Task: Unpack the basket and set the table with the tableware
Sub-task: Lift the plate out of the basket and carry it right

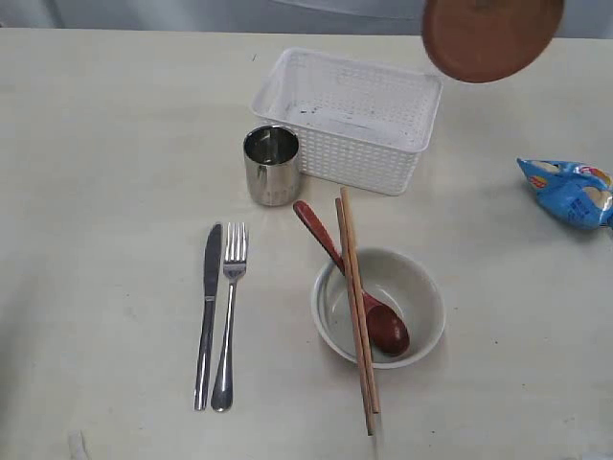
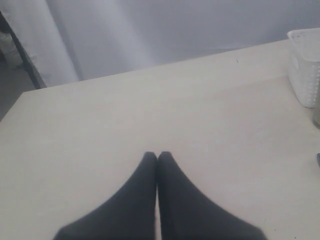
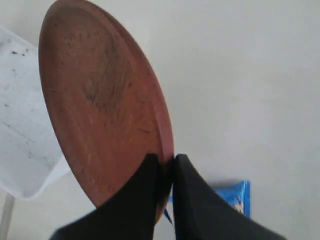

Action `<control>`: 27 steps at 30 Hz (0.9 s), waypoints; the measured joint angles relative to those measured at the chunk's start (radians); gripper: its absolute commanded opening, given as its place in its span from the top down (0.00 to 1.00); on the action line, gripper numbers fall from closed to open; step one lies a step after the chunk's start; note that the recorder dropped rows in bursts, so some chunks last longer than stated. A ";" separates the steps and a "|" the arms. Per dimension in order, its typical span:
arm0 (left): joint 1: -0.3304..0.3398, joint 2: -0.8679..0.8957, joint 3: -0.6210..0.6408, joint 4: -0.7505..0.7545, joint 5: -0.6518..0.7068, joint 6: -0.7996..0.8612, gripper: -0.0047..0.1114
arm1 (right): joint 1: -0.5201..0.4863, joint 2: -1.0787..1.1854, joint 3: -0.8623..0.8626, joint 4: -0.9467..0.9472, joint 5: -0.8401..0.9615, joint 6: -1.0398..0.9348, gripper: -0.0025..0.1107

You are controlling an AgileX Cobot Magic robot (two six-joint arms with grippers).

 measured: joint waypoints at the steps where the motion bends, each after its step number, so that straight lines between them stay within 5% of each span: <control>1: 0.000 0.000 0.000 0.000 0.000 0.000 0.96 | -0.016 -0.016 0.030 -0.002 0.002 0.005 0.98; 16: 0.000 0.000 0.000 0.000 0.000 0.000 0.96 | -0.070 -0.072 0.386 0.004 -0.020 0.061 0.98; 27: 0.000 0.000 0.000 0.000 0.000 0.000 0.96 | -0.058 0.050 0.388 0.356 -0.237 -0.025 0.98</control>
